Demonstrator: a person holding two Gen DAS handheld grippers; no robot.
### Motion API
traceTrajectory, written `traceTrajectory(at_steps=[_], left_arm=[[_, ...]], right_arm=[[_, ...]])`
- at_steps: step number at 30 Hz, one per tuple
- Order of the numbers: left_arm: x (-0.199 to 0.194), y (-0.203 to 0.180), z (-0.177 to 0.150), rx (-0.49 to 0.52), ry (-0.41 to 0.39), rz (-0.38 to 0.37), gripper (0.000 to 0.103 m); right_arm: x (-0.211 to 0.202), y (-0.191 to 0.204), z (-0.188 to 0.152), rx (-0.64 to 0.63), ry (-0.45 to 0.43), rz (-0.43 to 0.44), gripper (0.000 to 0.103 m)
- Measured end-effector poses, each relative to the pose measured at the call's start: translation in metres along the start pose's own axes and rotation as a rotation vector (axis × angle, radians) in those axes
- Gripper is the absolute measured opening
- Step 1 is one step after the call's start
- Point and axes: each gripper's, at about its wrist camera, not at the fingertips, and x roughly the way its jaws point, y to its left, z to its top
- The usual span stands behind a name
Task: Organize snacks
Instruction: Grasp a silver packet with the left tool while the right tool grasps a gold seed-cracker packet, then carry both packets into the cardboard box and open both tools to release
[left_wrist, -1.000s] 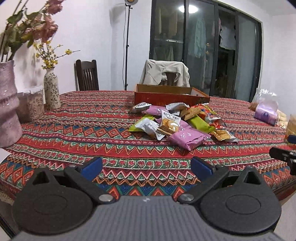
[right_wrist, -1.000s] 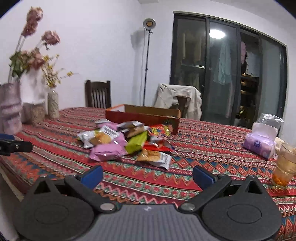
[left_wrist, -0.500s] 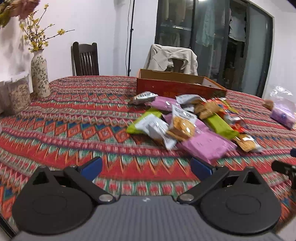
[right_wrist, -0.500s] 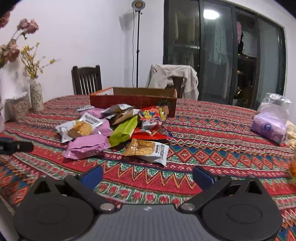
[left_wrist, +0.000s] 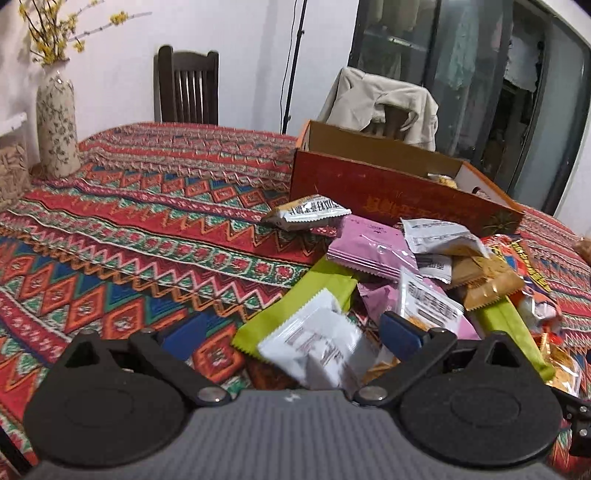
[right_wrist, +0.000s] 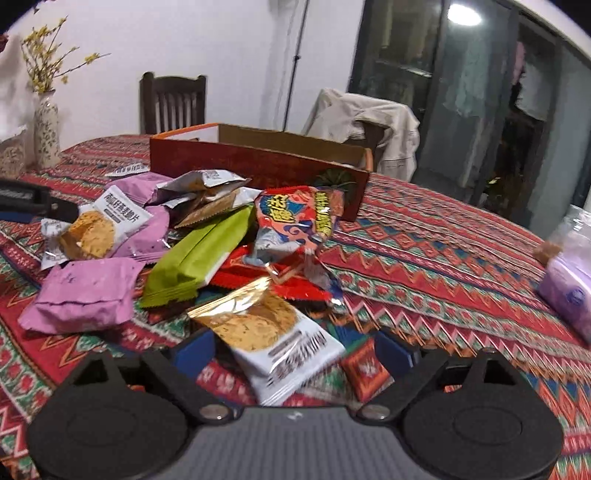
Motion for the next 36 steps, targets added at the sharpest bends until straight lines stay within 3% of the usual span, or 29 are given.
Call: traceTrajectory(at_steps=[3,5,7,12,15,29,36], left_arm=[[0.012,-0.003,0.0,-0.02,0.042,0.0,0.095],[0.011,-0.008,-0.004,-0.016,0.025,0.026,0.094],[0.006,-0.013,-0.012,0.0,0.011,0.055,0.093],[-0.014,-0.017,-0.021,0.05,0.024,0.035,0.051],[-0.029,-0.02,-0.029,0.088,0.047,0.002,0.044],[-0.126,-0.012,-0.07,0.092,-0.008,-0.01,0.042],[-0.151,-0.006,-0.075,0.074,-0.041,-0.013,0.043]], right_arm=[[0.012,-0.003,0.009,-0.027,0.002,0.028,0.088],[0.018,-0.005,0.014,-0.027,0.007,0.059,0.083],[0.021,-0.01,0.016,0.003,0.016,0.106,0.069],[0.014,-0.015,0.01,0.056,0.02,0.163,0.05],[0.003,-0.013,0.002,0.061,0.019,0.157,0.048],[-0.086,0.005,-0.044,0.1,-0.037,0.16,0.043],[-0.115,0.014,-0.049,0.092,-0.076,0.167,0.043]])
